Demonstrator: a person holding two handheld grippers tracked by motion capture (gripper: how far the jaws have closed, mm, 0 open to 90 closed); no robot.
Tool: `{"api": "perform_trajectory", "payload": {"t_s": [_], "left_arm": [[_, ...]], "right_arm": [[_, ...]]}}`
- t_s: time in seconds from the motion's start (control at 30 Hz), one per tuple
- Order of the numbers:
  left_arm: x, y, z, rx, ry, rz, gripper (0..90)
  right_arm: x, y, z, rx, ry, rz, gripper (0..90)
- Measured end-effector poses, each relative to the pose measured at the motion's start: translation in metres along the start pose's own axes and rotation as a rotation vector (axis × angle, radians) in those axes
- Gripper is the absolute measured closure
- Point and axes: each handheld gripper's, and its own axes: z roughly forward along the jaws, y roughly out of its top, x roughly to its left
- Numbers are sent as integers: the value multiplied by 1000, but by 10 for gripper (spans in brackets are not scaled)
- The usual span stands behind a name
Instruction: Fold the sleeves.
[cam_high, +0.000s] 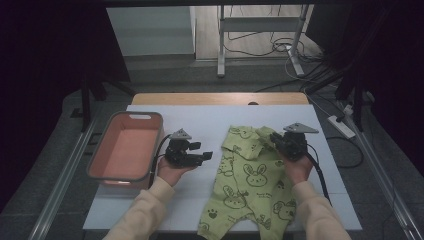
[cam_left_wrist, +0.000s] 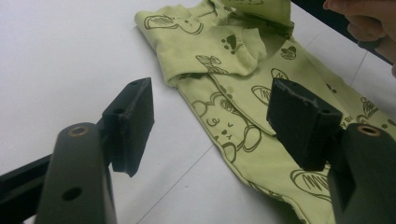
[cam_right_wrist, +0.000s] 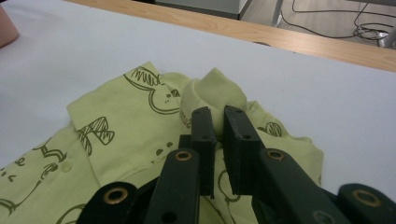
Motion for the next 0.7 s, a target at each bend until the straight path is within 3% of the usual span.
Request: {"api": "perform_trajectory", "payload": {"t_s": [0.13,0.53,0.7], "left_arm": [[0,0,0,0,0,-1,322],[0,0,0,-2,0,-2,322],[0,0,0,2,1,-1,322]], "right_arm": [[5,1,5,7,-14,-5,824],[27,1,24,36,6,-50,823],[40,0,31,57,1,-95,822]]}}
